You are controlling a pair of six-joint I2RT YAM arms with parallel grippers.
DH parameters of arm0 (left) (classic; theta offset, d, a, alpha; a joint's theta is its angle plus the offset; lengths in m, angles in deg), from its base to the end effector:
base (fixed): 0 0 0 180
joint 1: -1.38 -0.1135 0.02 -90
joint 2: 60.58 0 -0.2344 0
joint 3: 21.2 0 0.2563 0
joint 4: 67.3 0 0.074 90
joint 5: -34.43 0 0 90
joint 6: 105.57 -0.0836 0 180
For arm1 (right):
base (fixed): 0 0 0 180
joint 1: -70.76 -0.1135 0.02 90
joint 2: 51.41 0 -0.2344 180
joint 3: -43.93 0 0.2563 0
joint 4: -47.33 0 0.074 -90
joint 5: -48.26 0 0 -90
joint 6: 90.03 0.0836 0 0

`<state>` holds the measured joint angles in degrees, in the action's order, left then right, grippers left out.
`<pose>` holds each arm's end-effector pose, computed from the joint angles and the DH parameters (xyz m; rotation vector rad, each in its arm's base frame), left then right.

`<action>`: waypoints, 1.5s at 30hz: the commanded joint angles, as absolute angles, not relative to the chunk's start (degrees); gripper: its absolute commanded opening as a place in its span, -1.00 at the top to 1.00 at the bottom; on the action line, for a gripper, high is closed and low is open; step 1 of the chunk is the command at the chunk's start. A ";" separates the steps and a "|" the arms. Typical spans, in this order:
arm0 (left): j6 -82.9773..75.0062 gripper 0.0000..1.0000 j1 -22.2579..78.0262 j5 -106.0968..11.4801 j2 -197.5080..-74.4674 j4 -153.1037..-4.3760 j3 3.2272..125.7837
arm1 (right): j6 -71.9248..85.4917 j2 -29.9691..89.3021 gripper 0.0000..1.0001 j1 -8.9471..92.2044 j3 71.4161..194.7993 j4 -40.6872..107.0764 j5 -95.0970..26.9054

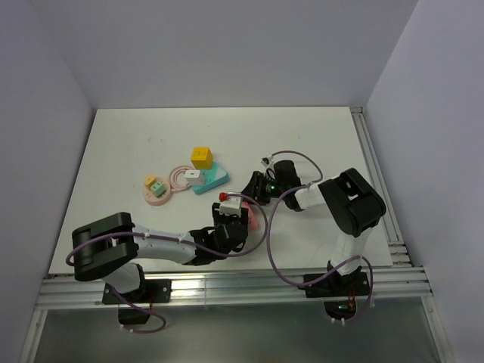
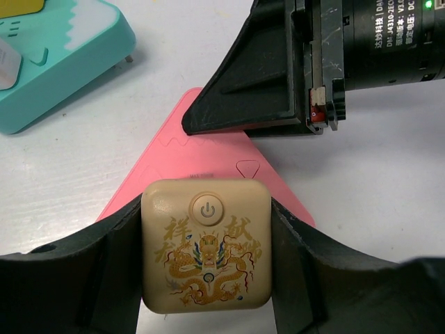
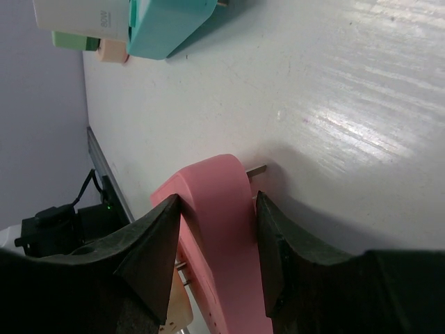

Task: Insert the plug
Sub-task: Insert the plug into the socket.

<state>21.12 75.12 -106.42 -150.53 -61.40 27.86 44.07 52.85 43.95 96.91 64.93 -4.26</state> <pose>0.1511 -0.2866 0.1074 0.1574 1.9464 -0.2965 0.2938 0.2054 0.0629 -0.0682 2.3713 1.3698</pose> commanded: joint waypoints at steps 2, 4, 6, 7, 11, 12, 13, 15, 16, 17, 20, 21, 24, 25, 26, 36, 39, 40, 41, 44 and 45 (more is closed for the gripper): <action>23.37 0.99 74.07 -77.99 -160.94 -73.54 24.24 | 45.06 52.56 0.70 42.63 97.90 62.35 -7.11; 23.55 0.99 73.89 -77.55 -161.65 -74.51 25.29 | 45.06 52.56 0.70 42.63 97.99 62.35 -6.93; 23.46 0.99 73.81 -76.84 -162.09 -74.08 25.30 | 45.14 52.56 0.70 42.63 97.99 62.44 -7.02; 23.28 0.99 73.72 -75.62 -162.27 -74.08 25.47 | 44.97 52.56 0.70 42.63 97.99 62.44 -7.02; 22.05 0.99 73.28 -74.73 -163.15 -79.77 28.89 | 44.97 52.65 0.70 42.72 98.08 62.35 -6.85; 21.79 0.99 73.28 -74.90 -163.15 -80.66 30.64 | 45.14 52.65 0.70 42.63 97.99 62.44 -6.84; 21.53 0.99 73.28 -74.91 -162.80 -83.54 31.27 | 45.23 52.47 0.70 42.63 97.99 62.36 -6.93; 21.09 0.99 73.19 -74.73 -162.10 -84.62 32.32 | 45.14 52.39 0.70 42.63 97.82 62.35 -7.11; 21.17 0.99 73.19 -74.82 -161.49 -85.32 32.50 | 45.14 52.38 0.70 42.63 97.90 62.35 -7.11; 21.35 0.99 73.19 -75.08 -161.22 -85.33 32.50 | 45.23 52.21 0.70 42.63 97.90 62.18 -7.11; 22.22 0.99 73.19 -75.17 -161.13 -81.39 30.23 | 45.14 52.30 0.70 42.63 97.82 62.35 -7.02; 22.75 0.99 73.19 -74.13 -161.39 -79.28 28.65 | 45.14 52.30 0.70 42.63 97.82 62.35 -7.02; 23.28 0.99 73.02 -71.40 -164.46 -76.19 27.75 | 45.23 52.47 0.70 42.63 97.90 62.44 -6.93; 23.37 0.99 73.02 -69.65 -166.21 -75.66 27.76 | 45.23 52.39 0.70 42.63 97.82 62.53 -7.02; 23.46 0.99 73.02 -68.85 -166.92 -74.96 27.58 | 45.23 52.47 0.70 42.63 97.82 62.53 -7.02; 31.53 0.99 76.51 -77.34 -166.58 -65.63 21.78 | 45.14 52.21 0.70 42.63 97.82 62.18 -7.28; 33.64 0.99 80.12 -83.15 -165.79 -70.20 23.97 | 45.23 52.21 0.70 42.72 97.81 62.35 -7.20; 34.26 0.99 80.83 -84.39 -165.53 -70.90 24.32 | 45.23 52.21 0.70 42.72 97.82 62.35 -7.28; 35.40 0.99 82.23 -86.49 -165.35 -71.52 24.50 | 45.15 52.12 0.70 42.72 97.82 62.27 -7.46; 37.69 0.99 84.08 -89.40 -165.52 -72.66 24.59 | 44.97 51.95 0.70 42.72 97.81 62.00 -7.72; 38.39 0.99 85.13 -91.41 -165.70 -73.45 24.85 | 44.88 51.86 0.70 42.72 97.73 62.00 -7.90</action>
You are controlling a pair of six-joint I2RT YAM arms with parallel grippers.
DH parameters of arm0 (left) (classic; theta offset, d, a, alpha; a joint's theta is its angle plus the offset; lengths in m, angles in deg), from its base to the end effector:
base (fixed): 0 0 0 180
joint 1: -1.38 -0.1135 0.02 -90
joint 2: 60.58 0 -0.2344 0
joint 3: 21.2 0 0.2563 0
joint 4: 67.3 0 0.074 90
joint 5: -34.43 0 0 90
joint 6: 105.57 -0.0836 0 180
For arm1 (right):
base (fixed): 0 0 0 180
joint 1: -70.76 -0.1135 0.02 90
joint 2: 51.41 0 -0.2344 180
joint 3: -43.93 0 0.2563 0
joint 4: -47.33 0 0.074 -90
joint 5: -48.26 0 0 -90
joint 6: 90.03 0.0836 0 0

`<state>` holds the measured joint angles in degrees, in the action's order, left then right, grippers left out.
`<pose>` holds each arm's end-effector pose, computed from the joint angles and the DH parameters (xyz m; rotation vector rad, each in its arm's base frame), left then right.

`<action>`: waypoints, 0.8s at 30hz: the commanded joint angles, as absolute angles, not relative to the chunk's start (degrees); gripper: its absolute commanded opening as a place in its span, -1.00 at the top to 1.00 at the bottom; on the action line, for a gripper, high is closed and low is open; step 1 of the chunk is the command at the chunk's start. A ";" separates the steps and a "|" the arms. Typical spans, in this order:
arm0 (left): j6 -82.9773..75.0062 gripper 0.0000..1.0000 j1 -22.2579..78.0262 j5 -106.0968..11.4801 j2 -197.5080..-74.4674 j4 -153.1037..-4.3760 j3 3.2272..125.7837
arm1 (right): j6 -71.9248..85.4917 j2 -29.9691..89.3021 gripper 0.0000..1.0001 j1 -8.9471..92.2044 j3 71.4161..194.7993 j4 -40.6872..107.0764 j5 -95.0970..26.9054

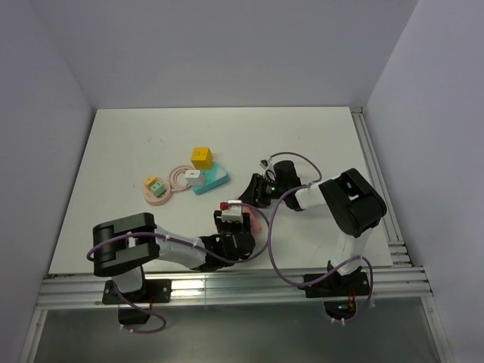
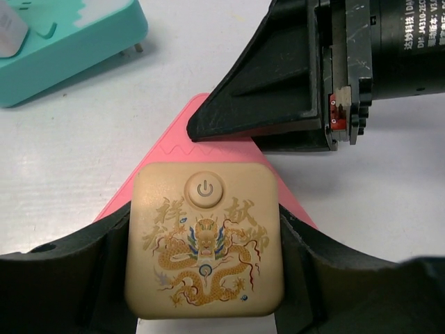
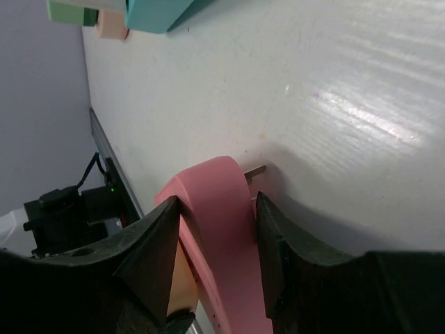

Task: Insert the plug
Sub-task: Insert the plug into the socket.

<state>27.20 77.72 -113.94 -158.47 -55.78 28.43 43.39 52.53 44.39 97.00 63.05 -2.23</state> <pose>0.1441 -0.2915 0.0839 0.0378 1.8987 -0.2730 0.2913 0.2038 0.0624 -0.0849 2.3946 1.3931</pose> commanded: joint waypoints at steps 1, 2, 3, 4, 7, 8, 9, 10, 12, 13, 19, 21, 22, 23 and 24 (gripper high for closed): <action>38.92 0.99 85.67 -92.12 -166.22 -74.42 25.12 | 44.88 51.94 0.70 42.72 97.64 61.92 -7.90; 39.71 0.99 86.63 -92.92 -166.57 -76.25 25.90 | 44.97 51.95 0.70 42.72 97.64 61.91 -7.81; 40.07 0.99 87.07 -94.32 -167.01 -77.40 26.43 | 45.06 51.86 0.70 42.72 97.64 61.91 -7.99; 40.16 0.99 87.34 -94.50 -167.80 -77.94 26.79 | 45.14 52.03 0.70 42.72 97.73 61.91 -7.81; 39.63 0.99 87.60 -93.98 -167.99 -77.86 27.23 | 45.14 52.21 0.70 42.72 97.82 61.83 -7.81; 38.85 0.99 87.52 -93.80 -167.64 -77.42 26.97 | 45.06 52.21 0.70 42.72 97.82 61.91 -7.81; 38.23 0.89 87.43 -93.54 -167.28 -76.63 26.79 | 45.06 52.21 0.70 42.72 97.82 61.74 -7.90; 37.88 0.78 87.26 -93.02 -166.24 -76.45 26.62 | 44.88 52.21 0.70 42.72 97.90 61.57 -7.99; 37.17 0.51 86.29 -92.66 -164.65 -76.19 26.35 | 44.97 52.21 0.70 42.72 97.99 61.56 -7.99; 36.56 0.43 86.11 -92.40 -164.12 -76.19 25.91 | 44.97 52.30 0.70 42.72 98.08 61.65 -8.07; 35.07 -0.98 85.23 -93.36 -158.32 -76.80 24.68 | 44.88 52.38 0.70 42.72 98.25 61.39 -7.99; 34.53 -0.99 85.06 -93.62 -156.57 -77.50 24.85 | 44.97 52.56 0.70 42.72 98.25 61.56 -8.07; 34.27 -0.99 84.97 -93.63 -156.04 -77.85 24.94 | 44.97 52.56 0.70 42.72 98.25 61.65 -7.90; 33.66 -0.99 84.71 -93.71 -155.33 -78.20 25.12 | 44.97 52.56 0.70 42.72 98.25 61.30 -7.90; 33.13 -0.99 84.53 -93.54 -154.11 -78.12 25.12 | 44.97 52.56 0.70 42.72 98.34 61.47 -7.90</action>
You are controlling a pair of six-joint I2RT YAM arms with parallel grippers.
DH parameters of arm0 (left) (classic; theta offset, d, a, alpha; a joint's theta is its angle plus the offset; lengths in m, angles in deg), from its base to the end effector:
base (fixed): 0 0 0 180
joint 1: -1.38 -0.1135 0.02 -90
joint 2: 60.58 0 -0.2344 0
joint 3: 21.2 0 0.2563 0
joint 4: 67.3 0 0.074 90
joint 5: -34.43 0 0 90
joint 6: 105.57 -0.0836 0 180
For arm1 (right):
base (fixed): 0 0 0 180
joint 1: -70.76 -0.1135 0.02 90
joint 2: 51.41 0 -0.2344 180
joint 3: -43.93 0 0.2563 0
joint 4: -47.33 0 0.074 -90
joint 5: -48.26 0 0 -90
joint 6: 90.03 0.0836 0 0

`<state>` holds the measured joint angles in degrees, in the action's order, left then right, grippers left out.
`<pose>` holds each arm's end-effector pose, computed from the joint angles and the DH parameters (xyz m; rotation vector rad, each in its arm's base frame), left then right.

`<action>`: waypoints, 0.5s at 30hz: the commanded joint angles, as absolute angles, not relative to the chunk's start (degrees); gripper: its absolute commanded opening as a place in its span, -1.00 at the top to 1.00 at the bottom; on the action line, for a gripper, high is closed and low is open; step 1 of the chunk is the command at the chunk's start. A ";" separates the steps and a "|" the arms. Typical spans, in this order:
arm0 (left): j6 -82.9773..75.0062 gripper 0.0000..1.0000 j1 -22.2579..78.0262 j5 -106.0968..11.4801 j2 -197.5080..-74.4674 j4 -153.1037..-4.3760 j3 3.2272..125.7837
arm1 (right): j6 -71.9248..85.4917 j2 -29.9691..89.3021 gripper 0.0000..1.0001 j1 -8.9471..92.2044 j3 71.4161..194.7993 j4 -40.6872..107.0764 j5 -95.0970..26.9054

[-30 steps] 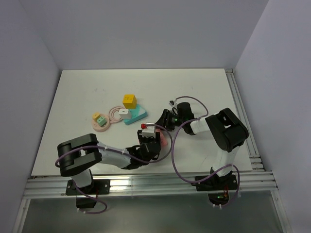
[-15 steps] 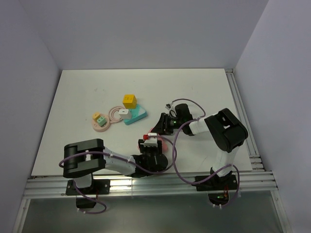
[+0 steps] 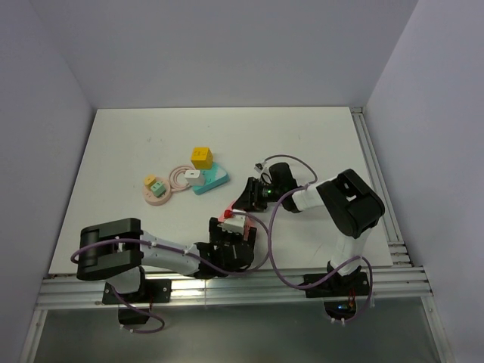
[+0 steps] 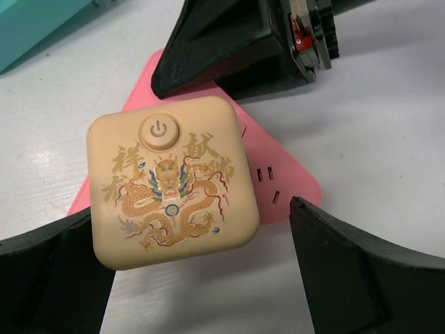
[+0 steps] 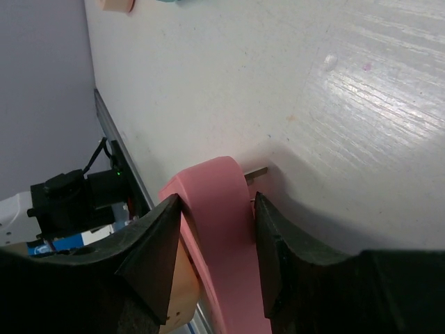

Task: Insert the plug
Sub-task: Insert the plug into the socket.

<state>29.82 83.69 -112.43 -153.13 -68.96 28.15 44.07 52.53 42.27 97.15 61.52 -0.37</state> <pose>0.1098 -0.2900 0.0878 0.1989 1.9657 -0.2593 0.2800 0.2149 0.0612 -0.1261 2.4368 1.4442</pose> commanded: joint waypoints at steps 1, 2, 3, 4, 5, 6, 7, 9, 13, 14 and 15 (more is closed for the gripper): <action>32.60 -0.99 84.53 -93.36 -153.40 -78.29 25.21 | 44.88 52.56 0.70 42.72 98.34 61.39 -7.90; 32.16 -0.99 84.36 -93.10 -152.79 -78.03 25.21 | 44.88 52.56 0.70 42.72 98.43 61.21 -7.99; 31.72 -0.99 84.27 -92.49 -151.21 -77.86 25.12 | 44.79 52.56 0.70 42.72 98.34 61.21 -8.16; 31.02 -0.99 84.18 -92.14 -150.41 -77.86 25.12 | 44.71 52.47 0.70 42.72 98.52 60.78 -8.51; 30.76 -0.99 84.09 -91.78 -149.62 -78.20 25.21 | 44.53 52.39 0.70 42.72 98.69 60.60 -8.60; 30.58 -0.99 84.09 -91.43 -147.87 -78.47 25.21 | 44.53 52.38 0.70 42.81 98.69 60.42 -8.95; 30.14 -0.99 84.09 -91.34 -146.99 -78.91 25.29 | 44.53 52.38 0.70 42.81 98.78 60.33 -9.04; 29.88 -0.99 84.00 -91.17 -144.19 -80.22 25.38 | 44.70 52.21 0.70 42.98 98.70 60.42 -9.39; 29.17 -0.99 83.65 -90.99 -139.43 -82.95 25.03 | 44.88 51.51 0.71 43.51 98.17 60.86 -10.18; 29.17 -0.99 83.56 -90.90 -137.85 -83.30 24.86 | 44.88 51.42 0.71 43.68 98.17 60.95 -10.36; 29.17 -0.99 83.48 -90.99 -137.05 -83.74 24.33 | 44.97 51.42 0.71 43.77 97.99 61.12 -10.36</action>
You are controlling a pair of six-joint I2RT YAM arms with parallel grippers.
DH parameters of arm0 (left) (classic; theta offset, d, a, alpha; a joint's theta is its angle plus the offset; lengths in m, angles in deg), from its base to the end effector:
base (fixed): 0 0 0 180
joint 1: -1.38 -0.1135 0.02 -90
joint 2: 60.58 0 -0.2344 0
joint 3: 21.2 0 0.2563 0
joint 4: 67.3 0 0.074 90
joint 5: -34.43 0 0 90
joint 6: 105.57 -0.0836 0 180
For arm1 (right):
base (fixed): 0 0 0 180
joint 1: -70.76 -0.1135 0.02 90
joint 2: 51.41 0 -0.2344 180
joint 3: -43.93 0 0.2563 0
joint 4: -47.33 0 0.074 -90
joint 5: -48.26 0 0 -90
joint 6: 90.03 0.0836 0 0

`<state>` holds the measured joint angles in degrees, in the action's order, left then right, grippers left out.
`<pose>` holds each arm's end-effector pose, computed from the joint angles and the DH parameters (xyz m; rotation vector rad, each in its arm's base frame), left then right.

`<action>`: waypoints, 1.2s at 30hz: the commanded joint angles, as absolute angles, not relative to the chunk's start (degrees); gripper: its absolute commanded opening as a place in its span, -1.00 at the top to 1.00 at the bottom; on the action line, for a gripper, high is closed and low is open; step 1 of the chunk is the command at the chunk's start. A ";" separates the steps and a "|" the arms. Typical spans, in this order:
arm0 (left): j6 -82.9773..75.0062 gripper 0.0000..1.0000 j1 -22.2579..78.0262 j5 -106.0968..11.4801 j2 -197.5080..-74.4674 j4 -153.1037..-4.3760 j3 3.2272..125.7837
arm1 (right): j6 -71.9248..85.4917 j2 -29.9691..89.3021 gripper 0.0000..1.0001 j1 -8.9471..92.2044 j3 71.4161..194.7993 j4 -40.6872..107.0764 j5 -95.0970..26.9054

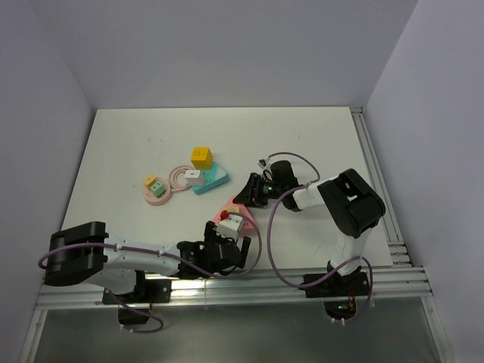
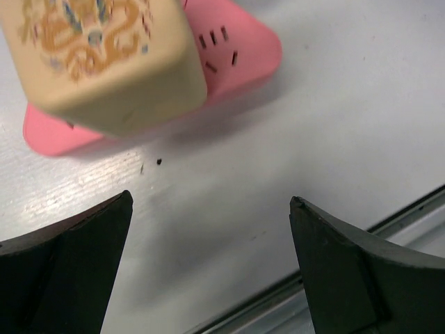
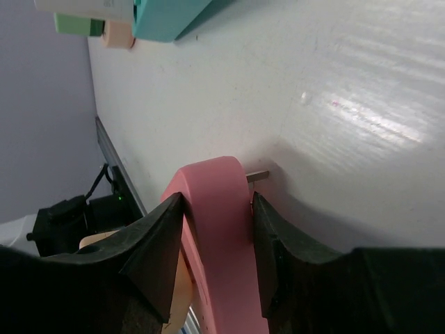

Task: Insert the plug
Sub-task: Insert the plug into the socket, then adjust the socket at the center of the board.

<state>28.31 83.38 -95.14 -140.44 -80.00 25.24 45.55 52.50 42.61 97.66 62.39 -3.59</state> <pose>0.0929 -0.2784 0.1033 0.4111 2.1520 -0.4230 0.2885 0.2129 0.0638 -0.0617 2.4146 1.3983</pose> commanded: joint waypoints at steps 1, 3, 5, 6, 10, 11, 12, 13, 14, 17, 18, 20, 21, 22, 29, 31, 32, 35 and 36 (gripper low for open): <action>28.91 -0.99 83.30 -90.90 -136.44 -83.66 24.07 | 45.23 51.50 0.71 43.95 97.90 61.30 -10.19; 28.82 -0.99 83.12 -90.38 -134.77 -83.22 23.02 | 45.14 51.50 0.71 43.95 97.90 61.39 -10.10; 28.91 -0.99 82.68 -89.67 -134.24 -83.04 22.57 | 45.15 51.77 0.72 43.95 97.82 61.48 -10.01; 28.99 -0.99 82.68 -89.67 -133.71 -83.30 22.31 | 45.23 51.60 0.72 43.95 97.82 61.56 -10.10; 29.96 -0.99 82.68 -89.85 -131.43 -83.92 21.52 | 45.23 51.07 0.72 44.30 97.55 60.86 -11.76; 30.05 -0.99 82.68 -90.11 -129.86 -83.83 21.17 | 45.41 50.72 0.72 44.47 97.46 60.86 -12.72; 30.49 -0.99 82.68 -90.55 -128.88 -83.92 20.56 | 45.76 50.45 0.73 44.82 97.12 61.03 -13.25; 30.40 -0.99 82.51 -90.64 -128.00 -83.83 20.20 | 46.02 50.19 0.73 45.26 96.68 61.30 -13.61; 30.49 -0.99 82.51 -91.25 -126.43 -84.35 19.94 | 46.28 49.58 0.74 46.14 95.72 61.65 -14.57; 31.19 -0.99 82.07 -92.13 -123.70 -85.76 19.50 | 47.43 48.43 0.74 47.72 93.51 63.67 -15.81; 31.37 -0.99 81.98 -92.39 -122.99 -85.94 19.06 | 47.78 48.17 0.73 48.08 92.99 64.54 -16.68; 31.37 -0.99 81.72 -92.57 -121.06 -85.94 18.53 | 47.78 47.55 0.67 48.43 92.28 64.64 -17.74; 31.37 -0.99 81.54 -92.57 -120.53 -85.77 17.83 | 47.69 47.55 0.47 48.69 92.19 64.47 -18.26; 31.37 -0.99 81.28 -92.57 -120.00 -85.77 17.56 | 47.69 47.55 0.36 48.78 92.10 64.55 -18.27; 31.54 -0.99 80.57 -93.01 -117.27 -87.61 16.86 | 47.25 45.01 -0.12 49.40 90.70 63.24 -21.25; 31.46 -0.99 80.49 -93.19 -117.10 -87.87 16.86 | 46.99 43.86 -0.20 49.92 89.82 62.79 -22.22; 31.46 -0.99 80.49 -93.19 -117.01 -87.79 16.77 | 46.99 42.55 -0.24 50.10 89.47 62.45 -23.44; 31.54 -0.99 80.31 -93.62 -117.18 -88.31 17.12 | 46.29 40.44 -0.33 51.06 88.76 61.48 -24.51; 31.98 -0.99 80.22 -93.97 -117.10 -88.75 17.21 | 46.11 39.82 -0.34 51.42 88.59 60.95 -24.68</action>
